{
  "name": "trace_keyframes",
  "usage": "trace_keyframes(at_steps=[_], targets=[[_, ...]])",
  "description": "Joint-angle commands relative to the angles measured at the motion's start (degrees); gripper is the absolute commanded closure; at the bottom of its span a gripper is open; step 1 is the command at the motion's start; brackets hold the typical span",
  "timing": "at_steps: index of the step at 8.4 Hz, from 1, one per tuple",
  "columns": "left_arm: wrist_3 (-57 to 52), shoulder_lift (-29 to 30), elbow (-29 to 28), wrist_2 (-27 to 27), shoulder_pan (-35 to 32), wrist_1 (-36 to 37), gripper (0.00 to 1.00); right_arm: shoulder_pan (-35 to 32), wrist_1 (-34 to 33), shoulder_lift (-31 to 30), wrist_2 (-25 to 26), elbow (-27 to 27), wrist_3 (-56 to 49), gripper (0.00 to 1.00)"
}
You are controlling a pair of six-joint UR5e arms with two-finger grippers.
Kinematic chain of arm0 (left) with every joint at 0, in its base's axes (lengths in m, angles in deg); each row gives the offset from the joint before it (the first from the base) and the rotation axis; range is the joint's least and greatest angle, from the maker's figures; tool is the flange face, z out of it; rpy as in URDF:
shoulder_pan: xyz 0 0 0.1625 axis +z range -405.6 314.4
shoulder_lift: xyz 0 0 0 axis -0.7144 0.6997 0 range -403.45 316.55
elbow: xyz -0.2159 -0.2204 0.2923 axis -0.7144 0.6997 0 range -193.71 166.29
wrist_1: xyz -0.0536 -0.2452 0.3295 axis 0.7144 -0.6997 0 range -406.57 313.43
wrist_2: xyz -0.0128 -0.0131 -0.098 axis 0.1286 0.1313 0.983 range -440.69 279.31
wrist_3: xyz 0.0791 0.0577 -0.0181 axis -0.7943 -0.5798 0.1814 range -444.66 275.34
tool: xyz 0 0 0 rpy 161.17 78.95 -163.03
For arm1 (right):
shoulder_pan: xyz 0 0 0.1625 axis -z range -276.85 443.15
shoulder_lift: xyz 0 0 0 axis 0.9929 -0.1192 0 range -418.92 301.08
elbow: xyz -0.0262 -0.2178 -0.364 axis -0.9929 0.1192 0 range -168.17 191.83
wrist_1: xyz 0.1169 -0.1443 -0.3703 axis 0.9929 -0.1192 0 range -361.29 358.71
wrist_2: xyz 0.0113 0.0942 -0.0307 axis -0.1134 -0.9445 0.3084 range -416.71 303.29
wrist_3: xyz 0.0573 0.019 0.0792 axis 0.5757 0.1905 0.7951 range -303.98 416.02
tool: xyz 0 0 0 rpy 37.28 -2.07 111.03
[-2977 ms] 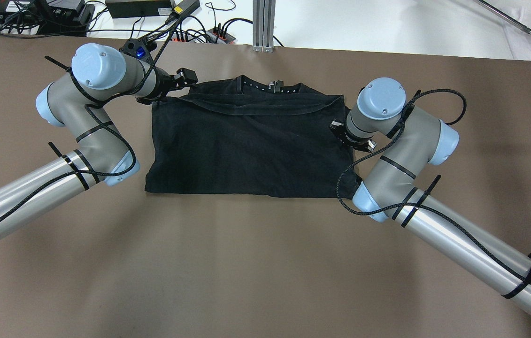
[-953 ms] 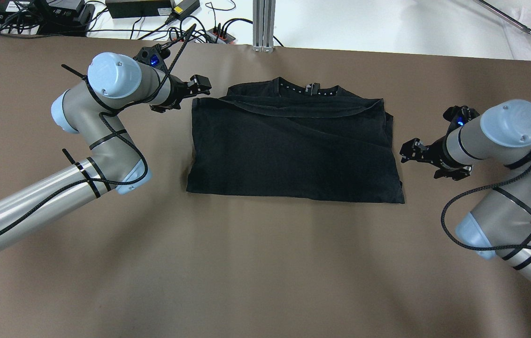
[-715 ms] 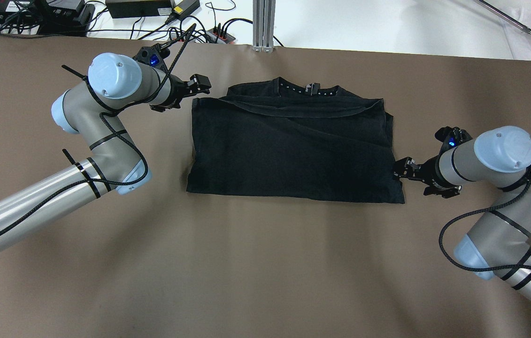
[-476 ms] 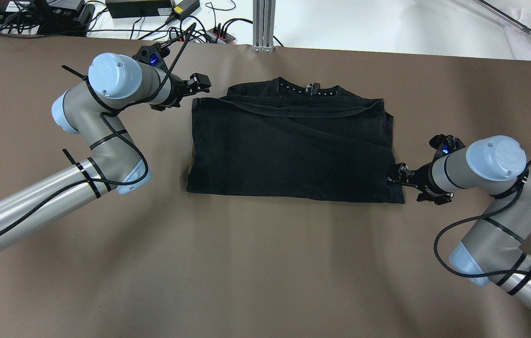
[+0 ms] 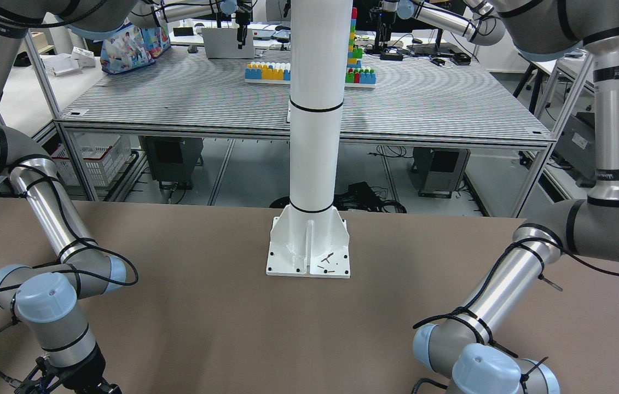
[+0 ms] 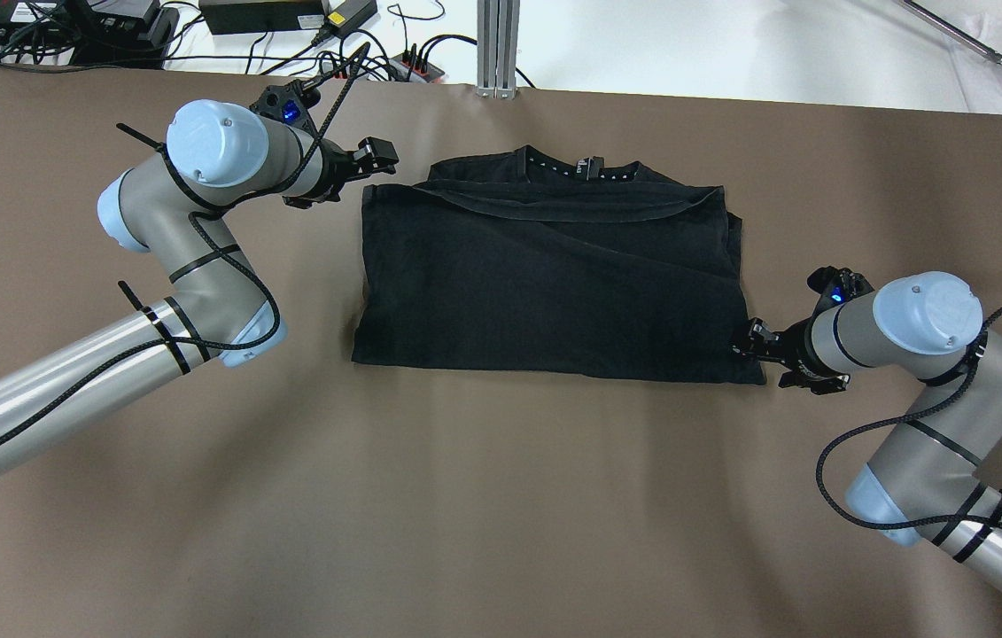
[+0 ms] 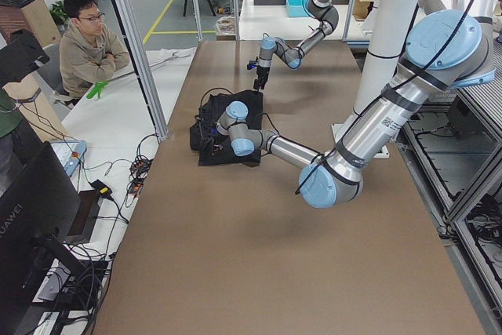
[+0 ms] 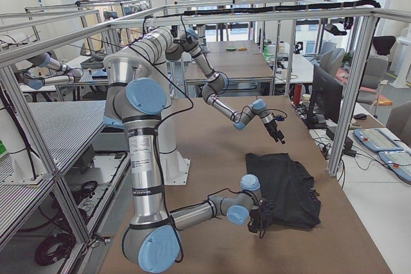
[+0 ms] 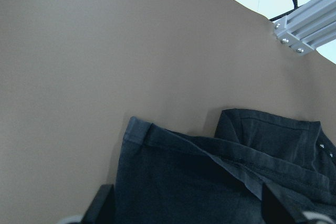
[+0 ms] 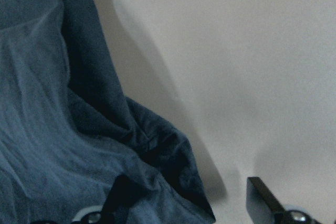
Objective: Fold clothes
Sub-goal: 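Lower the right gripper to the shirt's side edge nearest it and grasp, then pull the grasped side edge toward the robot with the right gripper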
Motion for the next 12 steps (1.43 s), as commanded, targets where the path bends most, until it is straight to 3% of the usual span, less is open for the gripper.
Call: trace_keyframes(at_steps=[1,4,6,8,12], targets=[[0.0,-0.1,0.0,0.0,0.0,0.0,0.02,0.1,1.2,0.3,-0.1,0.5,0.5,1.0],[0.0,-0.1,0.0,0.0,0.0,0.0,0.02,0.1,1.2,0.2,-0.4,-0.2,0.6,1.0],[1.0,-0.1,0.0,-1.1,1.0,0.0,0.02,0.6,-2.7,-6.1,-2.4,-13.8,7.4,1.0],[1.3,0.2,0.0,-2.4,2.2,-0.1,0.02,11.0,-3.9,-9.2,-0.4,-23.2,19.2,1.0],[1.3,0.0,2.9,-1.6,2.1,0.6,0.02,28.6,-4.0,-9.2,0.8,-31.9,32.5,1.0]])
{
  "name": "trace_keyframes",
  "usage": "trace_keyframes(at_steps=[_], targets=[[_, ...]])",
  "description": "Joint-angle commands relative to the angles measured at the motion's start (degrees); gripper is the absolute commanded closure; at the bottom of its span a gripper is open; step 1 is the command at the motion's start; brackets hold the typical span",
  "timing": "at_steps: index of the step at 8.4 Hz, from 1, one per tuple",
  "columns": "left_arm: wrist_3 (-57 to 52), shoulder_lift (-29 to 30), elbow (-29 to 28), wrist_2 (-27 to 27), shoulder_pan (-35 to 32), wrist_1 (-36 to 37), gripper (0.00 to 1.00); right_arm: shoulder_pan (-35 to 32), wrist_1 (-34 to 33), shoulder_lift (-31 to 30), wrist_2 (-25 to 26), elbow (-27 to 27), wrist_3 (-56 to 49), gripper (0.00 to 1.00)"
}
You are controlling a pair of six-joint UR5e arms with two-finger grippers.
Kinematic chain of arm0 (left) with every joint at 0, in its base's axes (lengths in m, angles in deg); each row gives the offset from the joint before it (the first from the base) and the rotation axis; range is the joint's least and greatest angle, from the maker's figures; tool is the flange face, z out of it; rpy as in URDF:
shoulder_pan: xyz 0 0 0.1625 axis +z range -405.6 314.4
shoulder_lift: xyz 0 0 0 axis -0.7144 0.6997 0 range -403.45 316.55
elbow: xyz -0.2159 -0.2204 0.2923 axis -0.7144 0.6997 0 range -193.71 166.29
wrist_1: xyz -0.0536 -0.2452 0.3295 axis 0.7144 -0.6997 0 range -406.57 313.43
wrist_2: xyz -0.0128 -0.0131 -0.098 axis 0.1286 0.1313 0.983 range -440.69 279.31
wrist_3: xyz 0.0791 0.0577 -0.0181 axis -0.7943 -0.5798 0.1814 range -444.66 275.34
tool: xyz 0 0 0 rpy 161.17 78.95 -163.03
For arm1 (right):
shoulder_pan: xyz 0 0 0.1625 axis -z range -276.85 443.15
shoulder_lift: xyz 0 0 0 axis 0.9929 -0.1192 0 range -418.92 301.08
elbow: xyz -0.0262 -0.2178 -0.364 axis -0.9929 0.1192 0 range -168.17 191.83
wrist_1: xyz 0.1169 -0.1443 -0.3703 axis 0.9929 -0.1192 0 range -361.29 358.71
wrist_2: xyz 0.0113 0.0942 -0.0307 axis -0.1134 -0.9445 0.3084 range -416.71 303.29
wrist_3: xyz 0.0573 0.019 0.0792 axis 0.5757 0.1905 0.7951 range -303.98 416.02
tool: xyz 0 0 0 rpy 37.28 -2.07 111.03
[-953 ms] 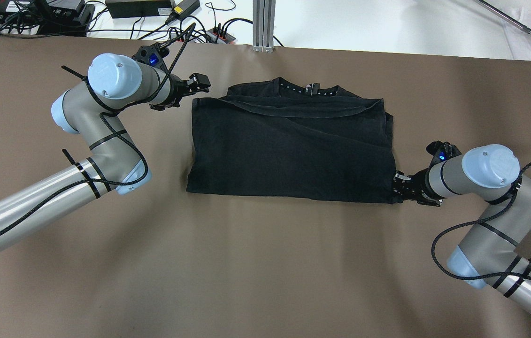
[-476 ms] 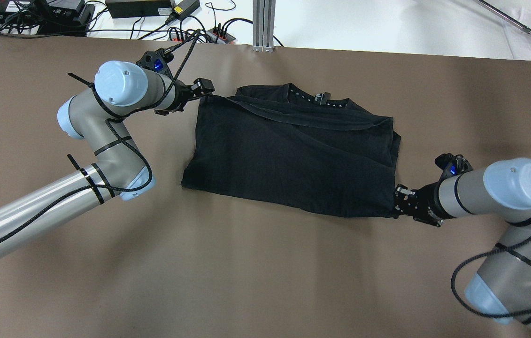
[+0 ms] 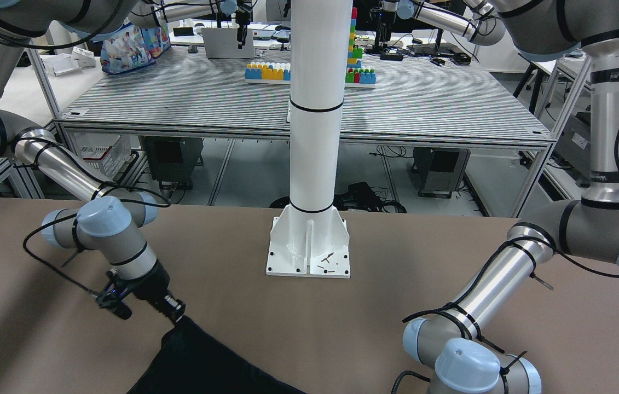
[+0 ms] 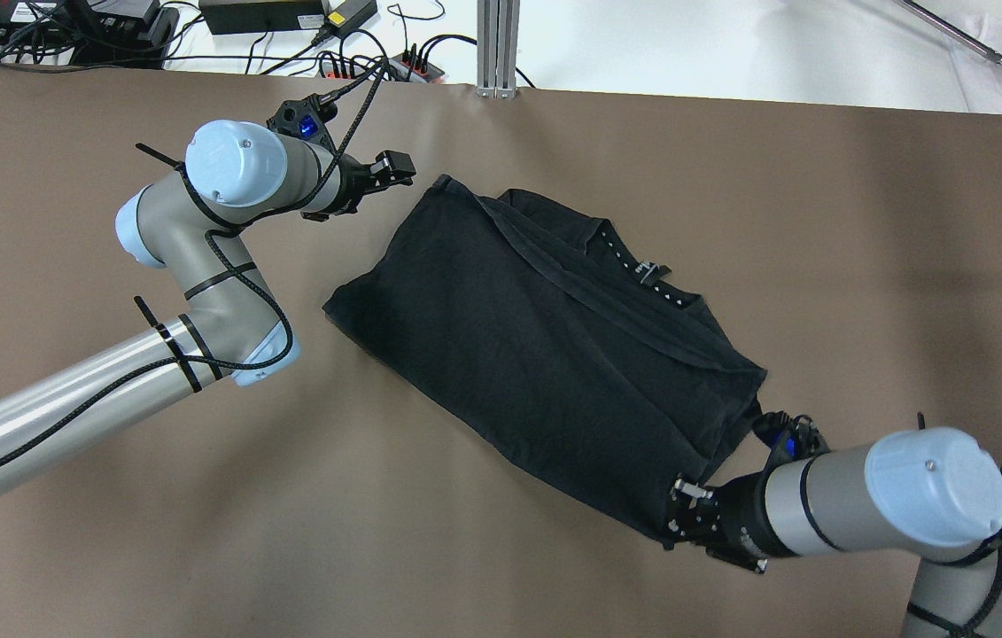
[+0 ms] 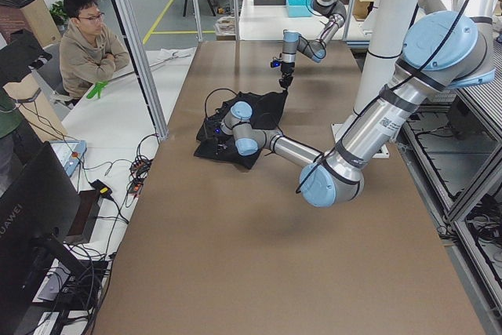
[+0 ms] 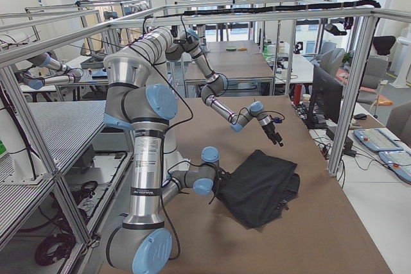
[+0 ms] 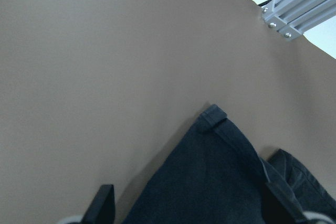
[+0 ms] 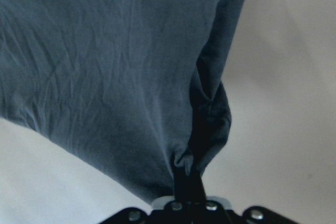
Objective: Fold clothes
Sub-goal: 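Pull the grasped side edge toward the robot with the right gripper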
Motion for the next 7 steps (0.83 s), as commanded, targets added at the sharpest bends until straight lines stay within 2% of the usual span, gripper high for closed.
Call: trace_keyframes(at_steps=[1,3,4,5,7], targets=[[0.1,0.1,1.3,0.2,0.0,0.4,0.02,13.1,-0.1,0.1,1.8,-3.5,8.7,1.0],[0.1,0.8,3.4,0.3,0.1,4.0,0.02,20.9,-0.1,0.1,8.4,-3.7,9.5,0.97],[0.4,1.4,3.8,0.2,-0.2,4.1,0.02,22.2,-0.1,0.2,8.8,-5.3,9.5,0.11],[1.6,0.5,6.2,0.2,0.0,4.6,0.02,21.7,-0.1,0.5,8.9,-5.9,9.5,0.05],[4.4,-0.5,6.8,-0.2,2.5,5.3,0.02,18.2,-0.1,0.5,8.9,-5.7,8.7,0.05]])
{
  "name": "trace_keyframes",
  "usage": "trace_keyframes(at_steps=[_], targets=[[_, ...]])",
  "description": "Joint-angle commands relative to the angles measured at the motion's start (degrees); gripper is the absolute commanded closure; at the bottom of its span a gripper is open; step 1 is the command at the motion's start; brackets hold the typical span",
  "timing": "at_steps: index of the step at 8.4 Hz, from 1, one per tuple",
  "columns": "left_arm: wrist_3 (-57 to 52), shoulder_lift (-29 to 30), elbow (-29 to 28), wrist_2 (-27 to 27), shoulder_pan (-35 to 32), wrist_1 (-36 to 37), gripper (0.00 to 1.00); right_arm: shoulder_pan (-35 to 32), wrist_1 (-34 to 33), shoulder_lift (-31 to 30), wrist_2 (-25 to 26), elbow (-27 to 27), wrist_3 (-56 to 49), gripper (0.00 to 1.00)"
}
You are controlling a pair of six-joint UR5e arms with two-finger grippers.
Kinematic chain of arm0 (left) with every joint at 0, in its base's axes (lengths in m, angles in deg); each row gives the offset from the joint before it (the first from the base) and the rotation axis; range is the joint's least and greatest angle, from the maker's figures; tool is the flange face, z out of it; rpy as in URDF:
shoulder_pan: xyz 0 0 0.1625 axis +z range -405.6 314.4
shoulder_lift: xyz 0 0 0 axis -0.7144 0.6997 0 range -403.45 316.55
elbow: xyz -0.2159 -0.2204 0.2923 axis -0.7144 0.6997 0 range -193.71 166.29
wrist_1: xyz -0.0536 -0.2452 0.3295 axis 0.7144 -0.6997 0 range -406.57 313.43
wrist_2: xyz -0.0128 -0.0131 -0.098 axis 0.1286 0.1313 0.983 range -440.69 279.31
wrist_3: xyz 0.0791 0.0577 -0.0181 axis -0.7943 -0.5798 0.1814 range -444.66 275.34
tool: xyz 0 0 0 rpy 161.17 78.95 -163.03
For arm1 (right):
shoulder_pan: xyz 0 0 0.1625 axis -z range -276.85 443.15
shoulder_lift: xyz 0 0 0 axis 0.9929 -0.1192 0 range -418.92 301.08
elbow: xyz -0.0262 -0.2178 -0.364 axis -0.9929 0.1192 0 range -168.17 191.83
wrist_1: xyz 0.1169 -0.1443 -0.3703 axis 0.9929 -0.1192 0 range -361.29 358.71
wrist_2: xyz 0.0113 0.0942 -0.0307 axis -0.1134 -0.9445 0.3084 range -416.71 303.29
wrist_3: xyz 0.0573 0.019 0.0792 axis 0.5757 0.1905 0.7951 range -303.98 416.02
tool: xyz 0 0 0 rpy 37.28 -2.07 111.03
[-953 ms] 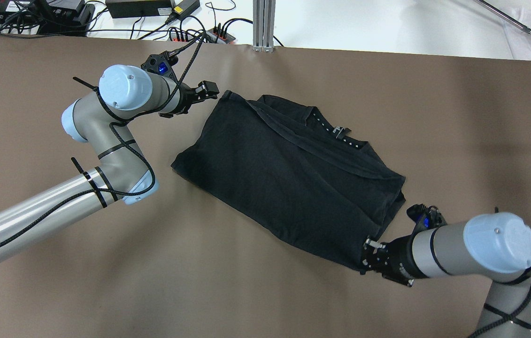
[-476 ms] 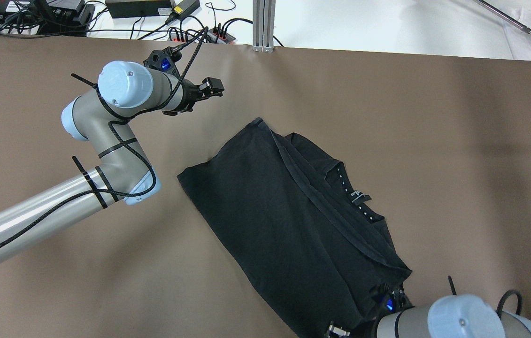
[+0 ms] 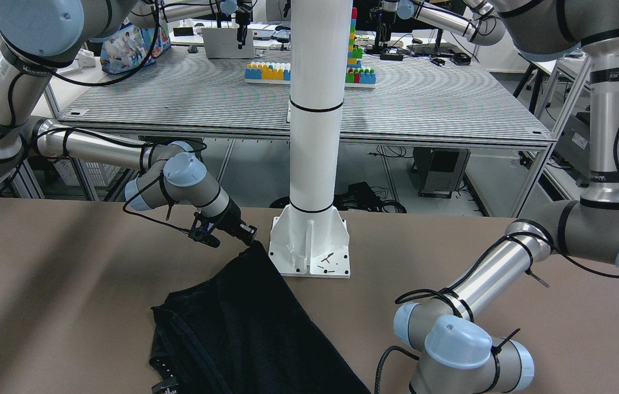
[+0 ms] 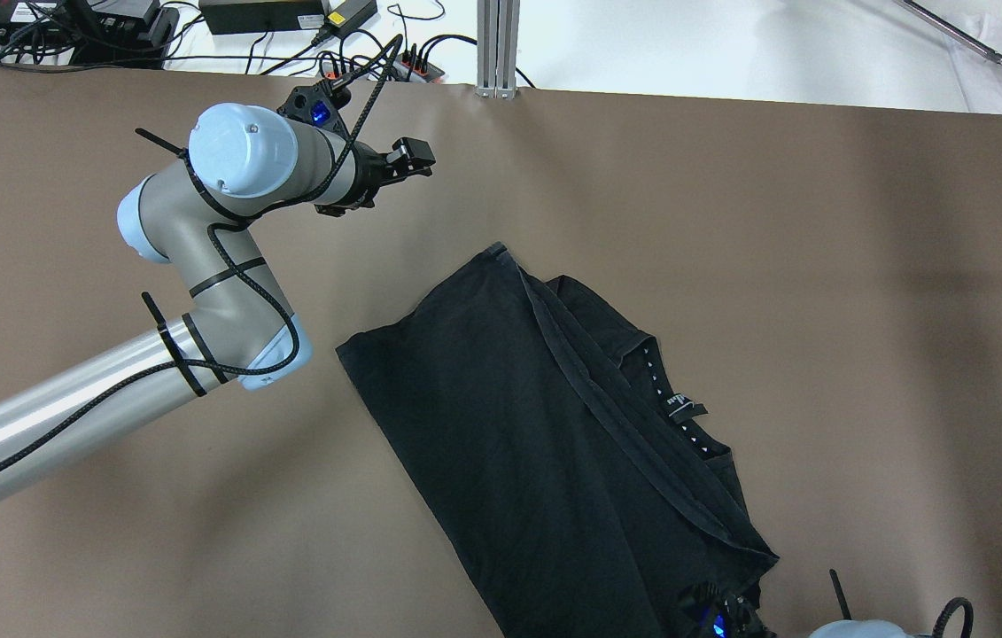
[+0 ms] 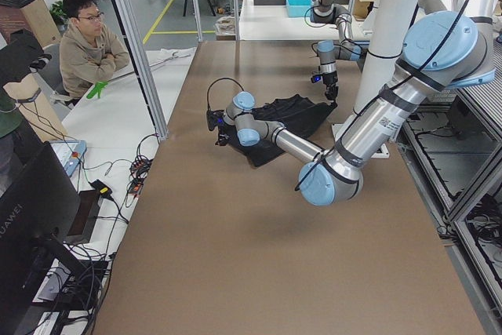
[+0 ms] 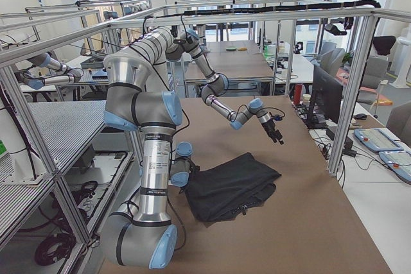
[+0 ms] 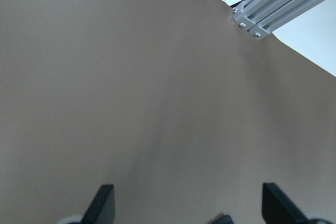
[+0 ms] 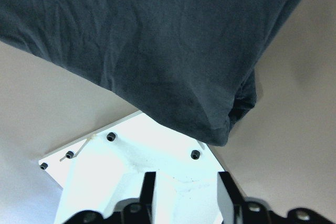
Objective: Fold clothes
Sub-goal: 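Pull the grasped side edge toward the robot with the right gripper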
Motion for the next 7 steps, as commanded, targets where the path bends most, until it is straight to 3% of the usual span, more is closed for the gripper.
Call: trace_keyframes(at_steps=[1,5,7], targets=[[2.4,-3.2,2.8,-0.2,2.3,0.6,0.02,-4.0,0.0,0.2,0.2,-0.1,-0.7,0.05],[2.8,-13.0,8.9,-0.5,5.5,0.2,0.04,-6.4,0.0,0.5,0.5,0.3,-0.8,0.05],[2.8,-15.7,10.5,-0.7,8.5,-0.3,0.12,-6.9,0.0,1.4,3.1,0.2,-1.0,0.05]])
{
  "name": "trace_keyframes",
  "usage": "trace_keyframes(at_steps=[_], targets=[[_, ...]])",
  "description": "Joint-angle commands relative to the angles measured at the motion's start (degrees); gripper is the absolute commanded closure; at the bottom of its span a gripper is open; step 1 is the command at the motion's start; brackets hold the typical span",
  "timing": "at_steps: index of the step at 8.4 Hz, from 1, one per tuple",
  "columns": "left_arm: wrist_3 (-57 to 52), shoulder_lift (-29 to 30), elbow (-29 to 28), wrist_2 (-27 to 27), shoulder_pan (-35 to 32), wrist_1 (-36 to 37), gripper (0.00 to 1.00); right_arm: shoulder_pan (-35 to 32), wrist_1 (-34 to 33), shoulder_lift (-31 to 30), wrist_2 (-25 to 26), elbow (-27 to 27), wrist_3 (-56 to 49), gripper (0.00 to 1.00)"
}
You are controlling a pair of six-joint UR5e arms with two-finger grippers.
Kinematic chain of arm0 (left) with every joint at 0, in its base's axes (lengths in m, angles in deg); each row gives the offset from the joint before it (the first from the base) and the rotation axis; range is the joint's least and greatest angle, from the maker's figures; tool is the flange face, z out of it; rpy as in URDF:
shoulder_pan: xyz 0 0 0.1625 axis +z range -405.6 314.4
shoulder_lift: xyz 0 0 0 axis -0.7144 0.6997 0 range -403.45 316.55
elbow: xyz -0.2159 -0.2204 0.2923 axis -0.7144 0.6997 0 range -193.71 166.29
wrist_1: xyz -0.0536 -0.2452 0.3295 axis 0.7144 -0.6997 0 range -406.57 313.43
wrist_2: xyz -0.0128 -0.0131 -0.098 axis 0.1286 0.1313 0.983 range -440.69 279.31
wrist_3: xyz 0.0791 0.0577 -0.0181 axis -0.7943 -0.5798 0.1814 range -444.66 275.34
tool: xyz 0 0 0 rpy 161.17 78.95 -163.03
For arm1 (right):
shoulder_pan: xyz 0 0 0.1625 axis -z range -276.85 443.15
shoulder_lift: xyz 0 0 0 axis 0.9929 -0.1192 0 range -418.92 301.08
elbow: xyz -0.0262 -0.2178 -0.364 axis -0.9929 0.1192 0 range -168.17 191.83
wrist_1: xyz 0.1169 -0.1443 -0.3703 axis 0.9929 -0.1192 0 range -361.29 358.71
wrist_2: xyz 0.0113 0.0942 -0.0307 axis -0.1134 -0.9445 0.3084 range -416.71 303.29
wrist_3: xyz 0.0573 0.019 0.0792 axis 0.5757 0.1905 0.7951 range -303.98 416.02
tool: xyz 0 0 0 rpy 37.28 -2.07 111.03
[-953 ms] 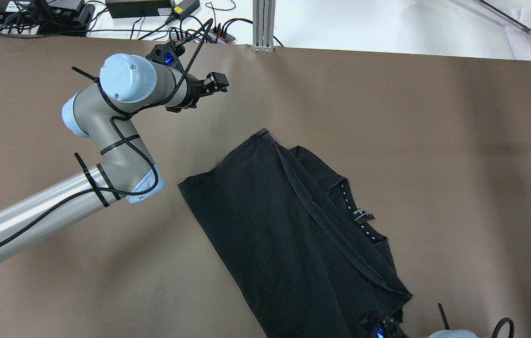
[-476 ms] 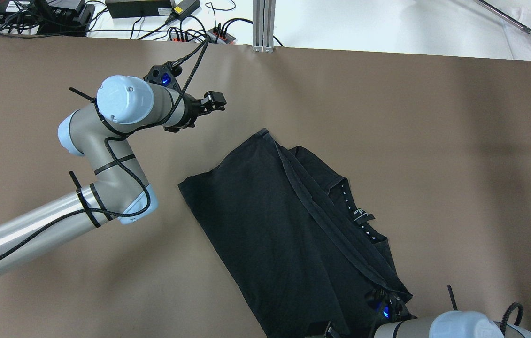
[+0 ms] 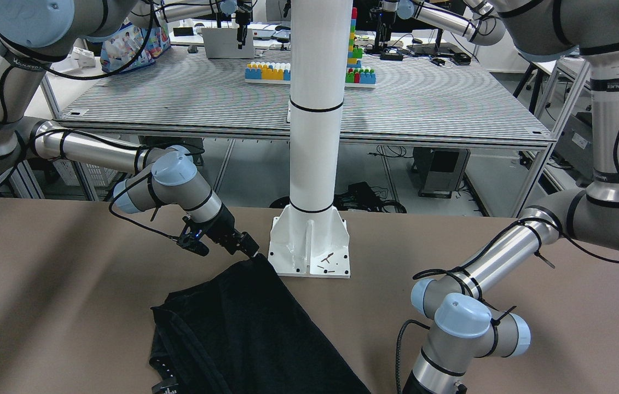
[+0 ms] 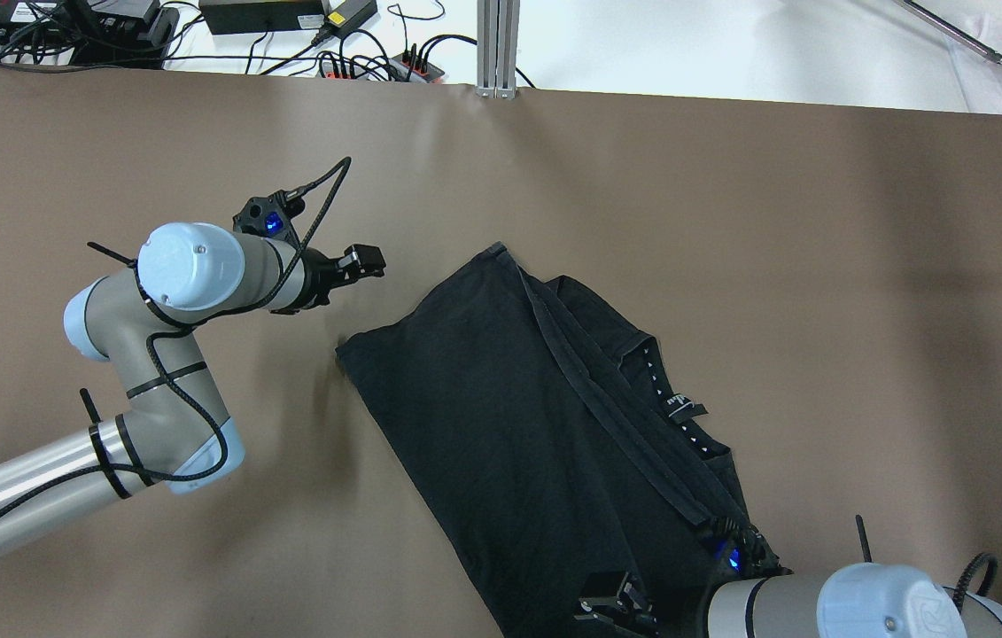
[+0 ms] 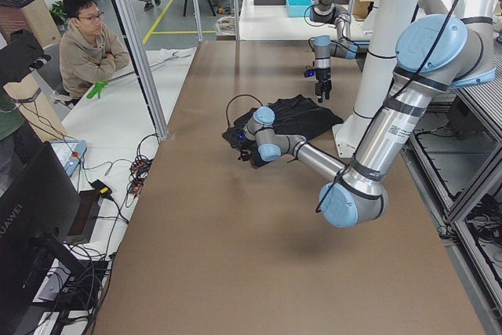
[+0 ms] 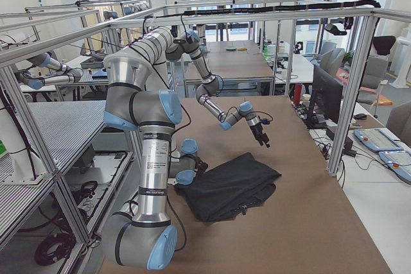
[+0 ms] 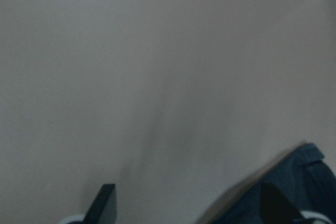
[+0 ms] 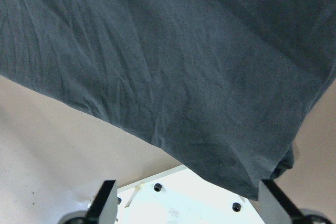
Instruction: Fold clothes
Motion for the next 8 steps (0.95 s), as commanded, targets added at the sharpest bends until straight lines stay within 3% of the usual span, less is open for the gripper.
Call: trace_keyframes(at_steps=[1,6,7,8], targets=[[0.1,-2.7,1.5,-0.3,3.8,-0.3,0.14,-0.6,0.0,0.8,1.7,0.0,-0.1,0.05],[2.0,-4.5,2.5,-3.1,6.2,-0.3,0.29,-0.4,-0.1,2.0,3.8,1.5,-0.1,0.05],[1.9,-4.5,2.4,-3.0,6.3,-0.3,0.36,-0.3,-0.1,2.0,3.8,1.4,-0.1,0.05],[1.9,-4.5,2.4,-3.0,6.2,-0.3,0.51,-0.3,-0.1,2.1,3.8,1.3,0.0,0.05]])
